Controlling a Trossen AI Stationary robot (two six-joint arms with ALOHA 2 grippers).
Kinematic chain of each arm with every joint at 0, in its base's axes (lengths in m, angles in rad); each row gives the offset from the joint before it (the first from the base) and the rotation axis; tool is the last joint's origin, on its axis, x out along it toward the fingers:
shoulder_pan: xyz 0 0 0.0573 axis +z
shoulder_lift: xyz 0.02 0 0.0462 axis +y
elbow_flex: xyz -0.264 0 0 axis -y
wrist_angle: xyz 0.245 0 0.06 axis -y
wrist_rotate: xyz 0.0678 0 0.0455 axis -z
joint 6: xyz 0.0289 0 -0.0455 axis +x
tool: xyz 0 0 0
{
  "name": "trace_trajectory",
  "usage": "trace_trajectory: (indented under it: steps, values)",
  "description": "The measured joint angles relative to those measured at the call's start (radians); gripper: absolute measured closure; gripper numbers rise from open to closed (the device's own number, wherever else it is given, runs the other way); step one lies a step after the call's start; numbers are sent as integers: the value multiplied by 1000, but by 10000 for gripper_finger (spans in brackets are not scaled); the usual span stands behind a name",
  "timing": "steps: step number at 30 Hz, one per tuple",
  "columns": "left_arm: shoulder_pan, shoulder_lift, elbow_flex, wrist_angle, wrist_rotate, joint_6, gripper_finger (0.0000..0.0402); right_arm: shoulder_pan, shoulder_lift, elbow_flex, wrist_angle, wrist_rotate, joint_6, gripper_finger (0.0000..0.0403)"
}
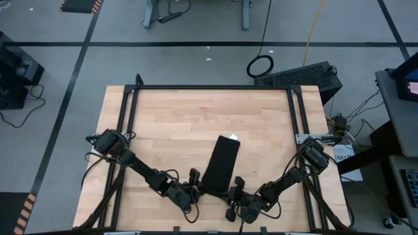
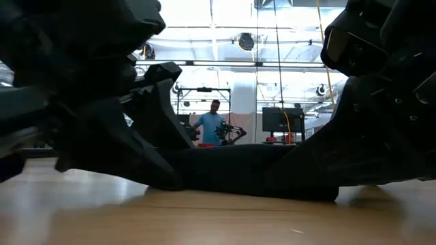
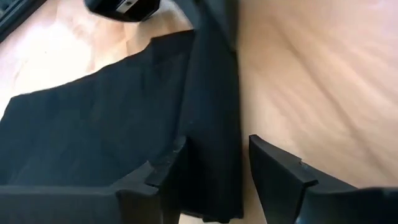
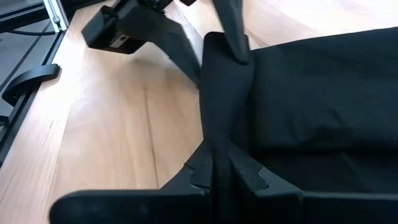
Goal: Roll napkin
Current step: Roll the black napkin
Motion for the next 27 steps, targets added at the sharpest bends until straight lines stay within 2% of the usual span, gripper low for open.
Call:
trace_trajectory:
  steps: [8,10,12,15,19,27]
  values:
    - [22,0,0,-4,29,24,237,0,0,0,1,-5,1,392]
    - [38,-2,0,-12,80,7,241,0,0,0,1,-5,1,392]
    - [59,-4,0,-18,146,-32,256,0,-4,0,0,-5,1,390]
    - [85,-4,0,-19,207,-84,305,1,-12,0,6,-3,-31,379]
    - [122,-11,0,-15,261,-143,379,9,-33,-1,-6,-8,-131,341]
    - [207,-39,-1,-35,502,-315,371,50,-122,-3,-213,-15,-212,222]
